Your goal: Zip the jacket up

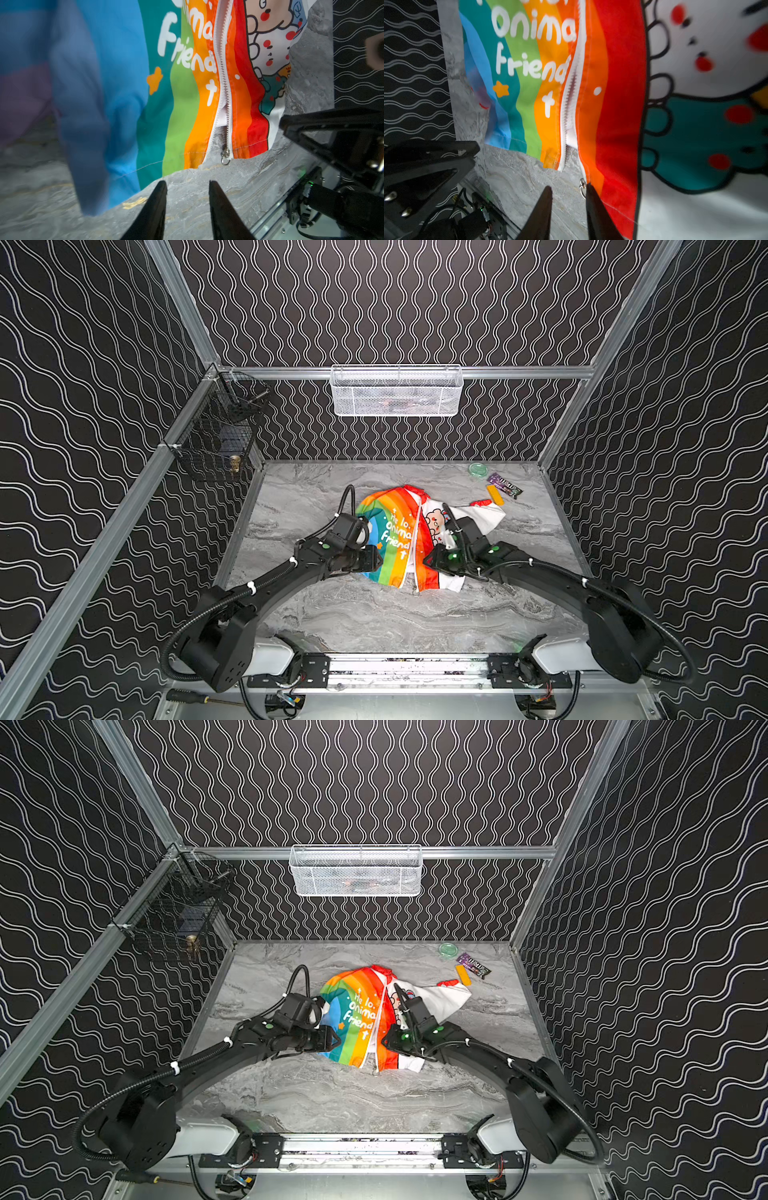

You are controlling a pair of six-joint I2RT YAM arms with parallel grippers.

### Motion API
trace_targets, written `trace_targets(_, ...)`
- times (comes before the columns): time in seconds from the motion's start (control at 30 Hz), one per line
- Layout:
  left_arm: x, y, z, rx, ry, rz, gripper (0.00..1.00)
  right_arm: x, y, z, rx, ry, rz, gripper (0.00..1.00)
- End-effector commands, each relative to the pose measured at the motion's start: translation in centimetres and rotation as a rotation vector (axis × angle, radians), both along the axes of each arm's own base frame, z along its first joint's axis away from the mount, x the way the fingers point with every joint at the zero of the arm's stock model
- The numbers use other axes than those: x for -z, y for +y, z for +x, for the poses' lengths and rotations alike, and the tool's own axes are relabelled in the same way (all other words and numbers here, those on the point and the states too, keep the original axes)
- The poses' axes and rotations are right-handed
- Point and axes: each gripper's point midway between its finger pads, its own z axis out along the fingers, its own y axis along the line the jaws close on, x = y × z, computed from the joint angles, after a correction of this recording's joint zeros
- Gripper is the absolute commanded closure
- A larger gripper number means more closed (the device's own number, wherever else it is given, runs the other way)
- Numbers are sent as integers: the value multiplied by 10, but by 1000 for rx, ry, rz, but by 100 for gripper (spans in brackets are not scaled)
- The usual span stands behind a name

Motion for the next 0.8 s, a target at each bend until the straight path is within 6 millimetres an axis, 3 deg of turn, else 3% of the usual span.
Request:
trace_targets(0.0, -5, -27, 0, 8, 15, -145, 64, 8, 12, 0, 16, 21, 31, 71)
trace_targets(0.2, 7, -49, -8, 32, 49, -215, 66, 55, 3, -17, 32, 116, -7, 74)
trace_targets(0.37, 13, -60, -13, 56, 59, -230, 67, 75, -10, -25, 61, 149, -59, 75)
trace_targets(0.53, 26, -65, -17, 66, 85, -236, 68, 77, -16, -25, 82, 146, -86, 75)
trace_targets(0.77, 58, -61, -23, 54, 139, -200, 70, 58, -20, -17, 95, 89, -104, 74)
